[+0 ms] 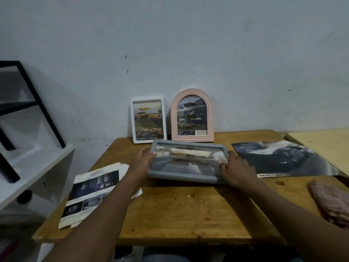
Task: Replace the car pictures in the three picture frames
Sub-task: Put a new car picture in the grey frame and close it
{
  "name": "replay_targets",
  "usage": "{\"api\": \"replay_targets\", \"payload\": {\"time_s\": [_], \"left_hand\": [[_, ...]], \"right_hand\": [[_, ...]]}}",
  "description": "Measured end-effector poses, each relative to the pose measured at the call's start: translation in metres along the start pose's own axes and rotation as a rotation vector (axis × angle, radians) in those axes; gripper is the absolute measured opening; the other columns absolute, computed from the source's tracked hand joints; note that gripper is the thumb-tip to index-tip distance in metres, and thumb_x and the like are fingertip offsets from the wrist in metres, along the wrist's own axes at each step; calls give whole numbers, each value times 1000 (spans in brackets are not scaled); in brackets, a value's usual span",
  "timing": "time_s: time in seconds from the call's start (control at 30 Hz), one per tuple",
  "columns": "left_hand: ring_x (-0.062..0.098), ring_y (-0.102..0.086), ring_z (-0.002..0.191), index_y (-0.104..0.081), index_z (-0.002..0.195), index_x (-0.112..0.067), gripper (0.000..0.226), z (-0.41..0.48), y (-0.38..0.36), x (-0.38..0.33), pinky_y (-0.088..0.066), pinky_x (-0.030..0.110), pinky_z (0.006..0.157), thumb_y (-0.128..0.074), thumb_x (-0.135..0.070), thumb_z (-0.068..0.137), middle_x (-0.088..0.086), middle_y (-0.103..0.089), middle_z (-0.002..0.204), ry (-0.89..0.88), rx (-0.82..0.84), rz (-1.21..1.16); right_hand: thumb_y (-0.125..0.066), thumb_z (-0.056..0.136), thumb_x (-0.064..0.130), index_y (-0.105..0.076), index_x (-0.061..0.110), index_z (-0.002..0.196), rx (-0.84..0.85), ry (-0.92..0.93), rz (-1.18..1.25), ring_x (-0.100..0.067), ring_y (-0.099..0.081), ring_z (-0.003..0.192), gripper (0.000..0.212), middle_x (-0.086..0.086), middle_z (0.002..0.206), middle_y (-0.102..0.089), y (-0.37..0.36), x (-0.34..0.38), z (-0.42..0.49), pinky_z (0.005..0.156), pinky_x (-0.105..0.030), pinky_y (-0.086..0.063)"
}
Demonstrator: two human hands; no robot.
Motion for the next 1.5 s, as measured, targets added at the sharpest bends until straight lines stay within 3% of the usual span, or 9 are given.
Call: {"api": "replay_targets", "payload": {"time_s": [0.1, 0.23, 0.4, 0.83, 0.93, 1.17, 1.3, 1.4, 1.5], "left_hand": [[12, -55, 109, -33, 156, -29, 56, -5, -20, 27, -46, 22, 82, -56, -31, 104, 0, -47, 149, -7, 72, 135], [24, -27, 151, -20, 161, -34, 74, -7, -35, 41, -28, 36, 115, -58, -50, 99, -1, -25, 167, -114, 140, 456], [26, 7, 157, -11, 162, -33, 85, -8, -62, 35, 0, 47, 124, -33, -77, 93, 3, -6, 171, -344, 117, 987], [23, -7, 157, -14, 162, -32, 73, -80, -267, -11, -3, 45, 125, -35, -65, 100, 1, -19, 169, -720, 545, 1042], [23, -8, 156, -14, 162, -31, 72, -87, -281, -10, -3, 45, 126, -33, -64, 101, 2, -20, 169, -726, 571, 1081], [20, -7, 156, -16, 162, -31, 65, -77, -241, -28, -5, 42, 124, -33, -57, 105, 0, -20, 169, -636, 510, 877], [21, -10, 156, -20, 161, -31, 61, -37, -173, -31, -9, 43, 124, -34, -54, 106, -2, -22, 168, -565, 337, 823], [22, -13, 156, -23, 161, -29, 60, 3, -107, -10, -13, 45, 126, -35, -50, 107, 0, -25, 168, -470, 220, 792], [23, -14, 156, -25, 161, -27, 56, 30, -51, 9, -15, 47, 125, -39, -40, 108, 3, -26, 167, -357, 123, 776]], "right_hand": [[-38, 100, 50, -27, 17, 145, -59, 29, -72, -33, -46, 130, 57, -14, 143, -49, -2, -7, -6, 106, -55, -33], [-38, 99, 50, -31, 19, 142, -76, 76, -111, -28, -45, 131, 53, -10, 144, -48, -10, -15, -7, 110, -55, -28], [-40, 99, 52, -40, 22, 141, -52, 100, -124, -26, -37, 137, 51, -7, 148, -43, 1, -19, -11, 111, -55, -24], [-50, 95, 44, -54, 29, 125, 1, -221, -179, -23, -52, 119, 35, -1, 130, -59, 94, -176, -81, 103, -50, -39], [-42, 100, 41, -46, 28, 139, 4, -196, -126, -25, -42, 135, 41, -1, 147, -47, 76, -184, -95, 109, -49, -38], [-55, 98, 17, -57, 23, 130, -223, 4, 69, -19, -58, 111, 33, 1, 128, -59, 76, -128, -74, 88, -29, -48], [-50, 102, 19, -50, 24, 123, -128, 2, 272, -26, -65, 57, 22, -15, 98, -68, 79, -56, -29, 39, -27, -48], [-49, 102, 25, -49, 24, 113, 58, 21, 362, -26, -57, 44, 12, -20, 85, -68, 64, 6, 2, 36, -29, -43], [-56, 100, 30, -57, 23, 109, 69, 186, 315, -29, -66, 60, 11, -13, 94, -66, 40, 74, 38, 45, -40, -55]]}}
Point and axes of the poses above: each hand's wrist, its own z-axis towards the middle knuckle, its own y-axis out of the back of the hand, x = y × z, the point moved 6 cm from there along z, towards the middle knuckle
